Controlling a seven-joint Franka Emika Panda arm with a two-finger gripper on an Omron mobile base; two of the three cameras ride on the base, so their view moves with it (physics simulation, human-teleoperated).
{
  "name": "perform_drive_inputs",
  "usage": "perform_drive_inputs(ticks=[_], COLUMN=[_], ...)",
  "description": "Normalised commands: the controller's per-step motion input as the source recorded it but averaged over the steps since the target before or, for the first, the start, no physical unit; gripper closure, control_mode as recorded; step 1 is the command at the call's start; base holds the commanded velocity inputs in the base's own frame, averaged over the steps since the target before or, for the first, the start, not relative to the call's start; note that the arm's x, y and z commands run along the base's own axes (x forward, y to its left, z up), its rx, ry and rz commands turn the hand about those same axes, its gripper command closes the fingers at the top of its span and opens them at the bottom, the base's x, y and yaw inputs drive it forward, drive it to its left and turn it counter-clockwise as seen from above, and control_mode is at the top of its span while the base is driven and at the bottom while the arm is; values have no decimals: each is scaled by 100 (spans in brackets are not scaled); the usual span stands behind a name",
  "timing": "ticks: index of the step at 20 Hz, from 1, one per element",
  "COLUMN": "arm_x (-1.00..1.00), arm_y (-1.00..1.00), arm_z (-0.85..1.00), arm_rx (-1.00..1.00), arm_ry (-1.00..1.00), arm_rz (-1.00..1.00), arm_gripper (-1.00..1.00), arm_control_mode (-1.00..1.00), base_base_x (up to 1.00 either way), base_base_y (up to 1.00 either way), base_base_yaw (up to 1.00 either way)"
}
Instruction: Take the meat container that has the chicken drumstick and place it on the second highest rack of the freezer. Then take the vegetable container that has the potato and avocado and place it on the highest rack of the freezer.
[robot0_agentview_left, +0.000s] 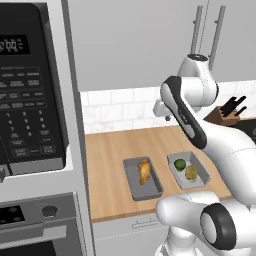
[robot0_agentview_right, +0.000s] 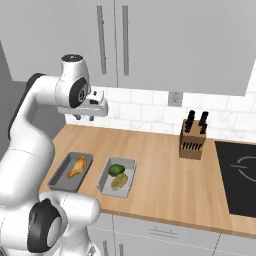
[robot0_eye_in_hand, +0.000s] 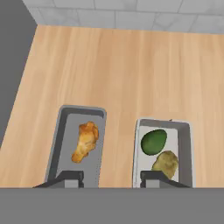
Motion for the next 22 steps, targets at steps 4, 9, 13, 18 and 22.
perform_drive_inputs(ticks=[4,9,13,18,22], arm_x=[-29,-97,-100,-100,-44], arm_y=[-9,-22,-14,-37,-54], arm_z=[-18,-74,-97,-100,-71], arm_rx=[8,16,18,21,23], arm_ry=[0,5,4,5,7], arm_rz=[-24,-59,-56,-49,-25], arm_gripper=[-100,-100,-100,-100,-100], arm_control_mode=[-100,-100,-100,-100,-100], base_base_x=[0,0,0,0,0], base_base_y=[0,0,0,0,0], base_base_yaw=[0,0,0,0,0])
